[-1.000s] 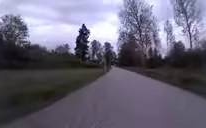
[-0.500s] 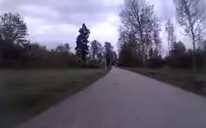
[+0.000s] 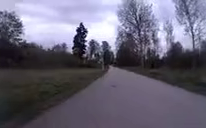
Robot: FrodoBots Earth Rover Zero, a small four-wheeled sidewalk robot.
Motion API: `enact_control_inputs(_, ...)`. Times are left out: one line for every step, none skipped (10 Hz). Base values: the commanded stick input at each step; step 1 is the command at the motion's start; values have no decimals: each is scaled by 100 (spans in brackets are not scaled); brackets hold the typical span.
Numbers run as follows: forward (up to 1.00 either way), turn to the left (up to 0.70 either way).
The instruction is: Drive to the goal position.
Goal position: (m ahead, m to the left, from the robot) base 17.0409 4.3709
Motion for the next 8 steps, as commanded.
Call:
enact_control_inputs(100, 0)
enact_control_inputs(100, 0)
enact_control_inputs(100, 0)
enact_control_inputs(100, 0)
enact_control_inputs(100, 0)
enact_control_inputs(100, 0)
enact_control_inputs(100, 0)
enact_control_inputs(100, 0)
